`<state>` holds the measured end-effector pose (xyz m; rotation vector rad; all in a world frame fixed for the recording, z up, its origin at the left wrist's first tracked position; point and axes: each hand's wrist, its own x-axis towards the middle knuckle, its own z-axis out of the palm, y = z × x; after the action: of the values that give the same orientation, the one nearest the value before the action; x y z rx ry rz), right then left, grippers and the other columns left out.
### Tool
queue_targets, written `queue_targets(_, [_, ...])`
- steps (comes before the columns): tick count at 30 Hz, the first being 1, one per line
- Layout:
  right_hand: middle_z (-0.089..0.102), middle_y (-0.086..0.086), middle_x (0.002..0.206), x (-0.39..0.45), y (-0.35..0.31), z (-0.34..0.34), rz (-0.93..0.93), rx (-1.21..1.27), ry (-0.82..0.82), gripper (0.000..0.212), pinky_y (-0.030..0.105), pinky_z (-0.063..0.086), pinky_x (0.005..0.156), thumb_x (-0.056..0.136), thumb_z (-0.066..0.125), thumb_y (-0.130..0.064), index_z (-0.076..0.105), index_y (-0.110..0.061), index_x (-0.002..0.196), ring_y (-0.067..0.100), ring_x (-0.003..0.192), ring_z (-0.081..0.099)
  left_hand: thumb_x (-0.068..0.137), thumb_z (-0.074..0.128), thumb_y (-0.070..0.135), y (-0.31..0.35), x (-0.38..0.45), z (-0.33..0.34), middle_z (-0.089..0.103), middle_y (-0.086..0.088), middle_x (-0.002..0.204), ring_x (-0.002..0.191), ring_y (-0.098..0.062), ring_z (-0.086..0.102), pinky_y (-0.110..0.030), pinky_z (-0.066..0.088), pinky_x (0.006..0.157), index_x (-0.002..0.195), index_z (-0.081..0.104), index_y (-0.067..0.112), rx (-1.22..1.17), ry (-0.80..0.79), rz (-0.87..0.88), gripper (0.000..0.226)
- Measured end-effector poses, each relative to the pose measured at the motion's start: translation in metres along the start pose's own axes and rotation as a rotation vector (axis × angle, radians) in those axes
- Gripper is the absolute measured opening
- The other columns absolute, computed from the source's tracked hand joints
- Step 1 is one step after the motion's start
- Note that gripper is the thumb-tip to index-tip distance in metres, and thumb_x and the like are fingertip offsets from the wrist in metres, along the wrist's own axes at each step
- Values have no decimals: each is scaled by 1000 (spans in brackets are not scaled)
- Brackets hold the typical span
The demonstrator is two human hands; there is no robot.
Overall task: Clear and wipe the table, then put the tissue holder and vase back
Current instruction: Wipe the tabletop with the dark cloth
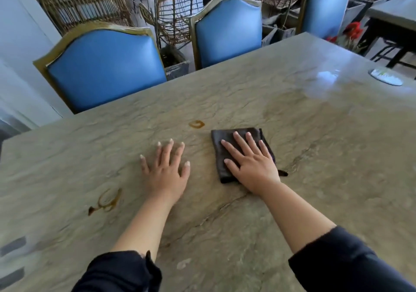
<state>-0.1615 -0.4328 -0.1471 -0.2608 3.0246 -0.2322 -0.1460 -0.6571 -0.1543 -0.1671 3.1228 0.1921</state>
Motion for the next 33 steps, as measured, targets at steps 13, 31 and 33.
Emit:
queue_targets(13, [-1, -4, 162, -4, -71, -6, -66, 209, -66, 57, 39, -1, 120, 98, 33, -48, 15, -38, 151, 20, 149, -7, 95, 18, 34, 0, 7, -4, 12, 9, 160, 148, -12, 2, -50, -3, 119, 151, 18, 28, -213, -23, -60, 57])
queue_targets(31, [-3, -4, 162, 6, -13, 5, 411, 216, 170, 61, 36, -10, 120, 95, 22, -5, 11, -19, 154, 16, 148, -12, 101, 16, 47, 53, 134, -10, 2, -6, 161, 146, -32, 3, -47, 0, 119, 149, 8, 47, 78, -137, 61, 48])
queue_targets(33, [-5, -1, 162, 11, -20, 2, 453, 212, 159, 62, 36, -9, 120, 95, 21, -4, 9, -18, 154, 18, 148, -13, 101, 17, 43, 66, 121, -7, -2, -2, 162, 147, -33, -1, -49, -2, 119, 148, 5, 47, 44, -145, 97, 49])
